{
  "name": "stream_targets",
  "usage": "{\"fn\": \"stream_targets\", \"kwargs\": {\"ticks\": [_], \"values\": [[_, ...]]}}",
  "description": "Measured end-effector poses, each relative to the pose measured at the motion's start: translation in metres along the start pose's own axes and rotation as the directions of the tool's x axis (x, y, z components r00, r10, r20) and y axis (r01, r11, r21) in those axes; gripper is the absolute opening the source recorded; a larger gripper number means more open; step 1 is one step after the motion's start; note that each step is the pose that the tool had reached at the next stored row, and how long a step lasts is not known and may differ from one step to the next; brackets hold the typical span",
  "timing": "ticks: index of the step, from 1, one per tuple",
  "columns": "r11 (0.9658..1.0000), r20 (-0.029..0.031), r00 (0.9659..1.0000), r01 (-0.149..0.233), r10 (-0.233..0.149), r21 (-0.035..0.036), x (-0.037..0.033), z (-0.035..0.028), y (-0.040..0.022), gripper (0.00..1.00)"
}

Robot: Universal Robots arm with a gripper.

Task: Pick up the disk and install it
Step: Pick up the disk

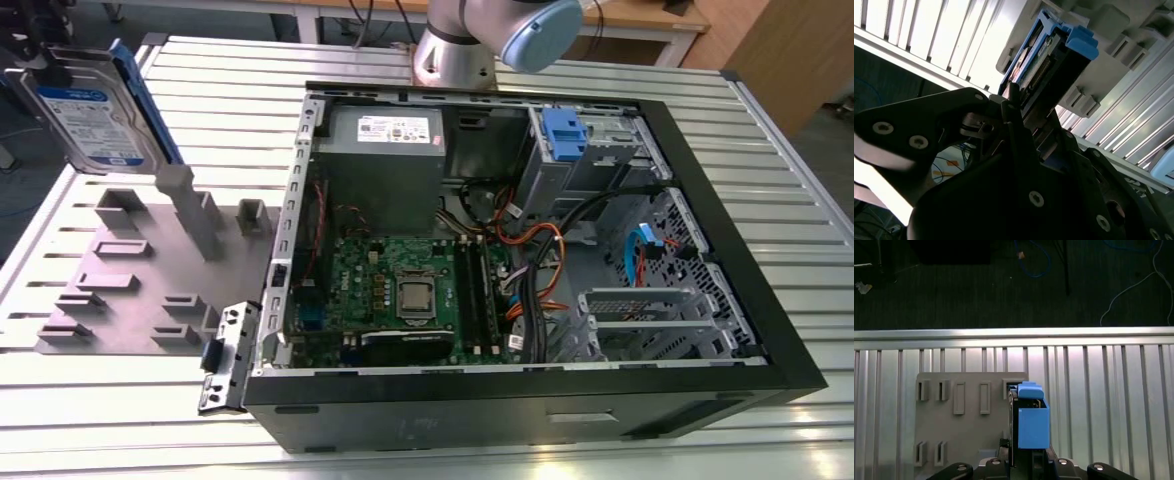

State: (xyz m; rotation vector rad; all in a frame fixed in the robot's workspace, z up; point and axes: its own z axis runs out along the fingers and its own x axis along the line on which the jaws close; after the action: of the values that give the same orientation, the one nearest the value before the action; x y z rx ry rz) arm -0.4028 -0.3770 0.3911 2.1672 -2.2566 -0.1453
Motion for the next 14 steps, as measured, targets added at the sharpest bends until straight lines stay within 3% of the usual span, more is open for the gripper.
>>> {"fn": "stream_targets", "kwargs": {"ticks": [14], "values": [[1.0000, 0.0001, 1.0000, 0.000, 0.000, 0.0001, -0.0021, -0.0357, 0.0026, 0.35]]}}
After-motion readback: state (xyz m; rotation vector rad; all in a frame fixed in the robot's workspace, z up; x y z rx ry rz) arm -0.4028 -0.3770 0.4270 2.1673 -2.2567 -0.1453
